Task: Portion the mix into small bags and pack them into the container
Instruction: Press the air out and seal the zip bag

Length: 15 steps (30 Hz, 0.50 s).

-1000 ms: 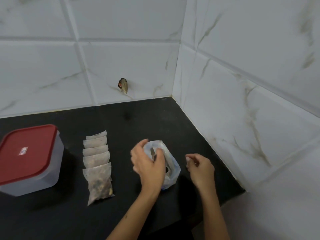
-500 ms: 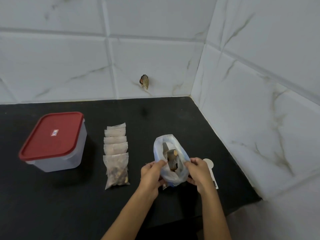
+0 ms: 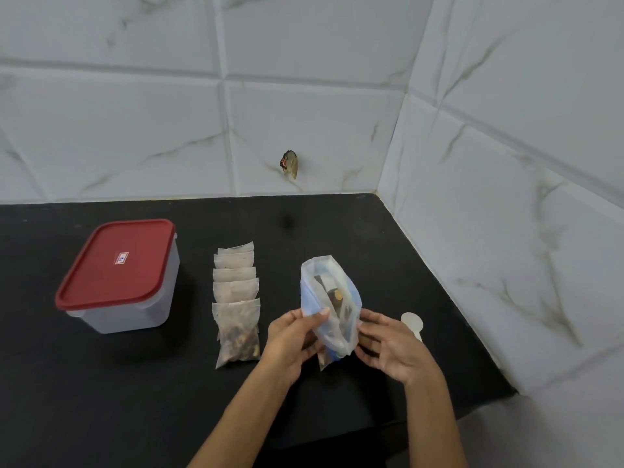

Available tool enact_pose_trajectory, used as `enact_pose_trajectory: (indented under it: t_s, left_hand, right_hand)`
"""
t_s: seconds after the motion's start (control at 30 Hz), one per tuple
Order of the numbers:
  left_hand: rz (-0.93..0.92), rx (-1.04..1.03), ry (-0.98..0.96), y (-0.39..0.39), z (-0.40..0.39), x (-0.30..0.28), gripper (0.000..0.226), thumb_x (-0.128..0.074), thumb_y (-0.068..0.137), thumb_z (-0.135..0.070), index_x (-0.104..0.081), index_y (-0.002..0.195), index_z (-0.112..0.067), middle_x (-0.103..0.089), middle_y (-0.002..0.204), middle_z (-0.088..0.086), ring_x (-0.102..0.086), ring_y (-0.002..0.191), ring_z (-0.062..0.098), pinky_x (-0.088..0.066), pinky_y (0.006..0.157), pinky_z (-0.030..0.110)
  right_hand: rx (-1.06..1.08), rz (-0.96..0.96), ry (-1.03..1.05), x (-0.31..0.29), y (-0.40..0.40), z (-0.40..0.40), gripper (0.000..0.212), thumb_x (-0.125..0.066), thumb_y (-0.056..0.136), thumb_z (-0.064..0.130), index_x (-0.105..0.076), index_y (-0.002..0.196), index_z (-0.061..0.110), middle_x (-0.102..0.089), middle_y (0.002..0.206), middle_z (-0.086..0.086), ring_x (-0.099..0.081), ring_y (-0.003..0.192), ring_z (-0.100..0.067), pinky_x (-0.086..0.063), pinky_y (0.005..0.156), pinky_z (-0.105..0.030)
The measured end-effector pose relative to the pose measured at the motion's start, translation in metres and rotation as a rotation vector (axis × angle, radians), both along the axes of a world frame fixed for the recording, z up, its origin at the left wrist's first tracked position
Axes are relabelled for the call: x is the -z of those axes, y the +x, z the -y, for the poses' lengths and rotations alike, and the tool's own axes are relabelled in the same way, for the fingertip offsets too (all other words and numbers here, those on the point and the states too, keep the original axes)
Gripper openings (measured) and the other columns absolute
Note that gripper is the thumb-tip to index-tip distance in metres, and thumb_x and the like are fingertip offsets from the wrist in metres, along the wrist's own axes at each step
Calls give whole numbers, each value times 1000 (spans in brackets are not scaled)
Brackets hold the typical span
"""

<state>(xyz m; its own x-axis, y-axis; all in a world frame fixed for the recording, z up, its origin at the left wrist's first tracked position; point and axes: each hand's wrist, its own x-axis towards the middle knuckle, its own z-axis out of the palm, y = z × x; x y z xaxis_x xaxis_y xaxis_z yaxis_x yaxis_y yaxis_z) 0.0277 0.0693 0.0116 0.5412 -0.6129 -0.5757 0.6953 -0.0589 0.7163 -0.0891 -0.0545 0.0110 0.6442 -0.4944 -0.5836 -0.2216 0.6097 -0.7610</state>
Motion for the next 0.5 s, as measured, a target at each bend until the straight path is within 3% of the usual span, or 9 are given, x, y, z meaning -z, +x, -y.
enact_pose_trajectory:
  t_s: [0.07,0.13,0.23,0.3,0.33,0.4,0.5]
  left_hand:
    - [114,-7,12,-1,0,1,15,-74,79,-4,-61,87,-6,-72,90,13,-70,80,24,-57,62,32]
    - [361,-28,124,1,-1,6,16,-74,77,-2,-60,83,-8,-70,87,13,-70,79,26,-59,67,40]
    - [807,-59,323,6,-3,11,20,-70,75,-7,-51,75,-10,-60,72,9,-61,67,25,-57,65,45]
    - [910,-42,362,7,-3,11,22,-69,78,-9,-47,73,-12,-52,65,3,-51,59,16,-52,63,41]
    - [895,-16,361,8,-3,9,20,-68,79,-9,-48,75,-12,-54,67,2,-52,60,15,-53,64,42]
    - [675,37,292,10,-2,3,16,-68,81,-10,-52,84,-11,-65,81,6,-65,71,17,-59,68,42]
    - [281,47,114,11,-1,-6,24,-72,83,-14,-53,96,-8,-69,98,15,-71,82,24,-60,66,36]
  right_hand:
    - [14,-25,-26,-4,5,-2,33,-67,81,2,-63,113,7,-72,98,-12,-68,90,-23,-54,75,-34]
    - [69,-103,-149,-5,14,-5,39,-70,76,-2,-61,114,4,-71,94,-13,-68,83,-21,-55,70,-32]
    - [180,-465,-680,-8,26,-8,43,-74,70,6,-61,111,9,-64,84,-2,-63,73,-13,-55,66,-31]
    - [153,-546,-859,-14,30,-11,29,-74,72,12,-65,99,12,-61,75,3,-60,69,-9,-54,62,-29]
    - [107,-546,-863,-17,31,-12,17,-73,74,13,-66,90,12,-63,73,1,-61,70,-11,-56,64,-32]
    - [33,-472,-719,-18,30,-7,3,-70,75,11,-69,78,10,-68,78,-6,-66,78,-19,-58,73,-40]
    - [12,-264,-350,-25,25,-1,11,-64,79,5,-69,89,5,-70,92,-13,-66,85,-21,-57,69,-35]
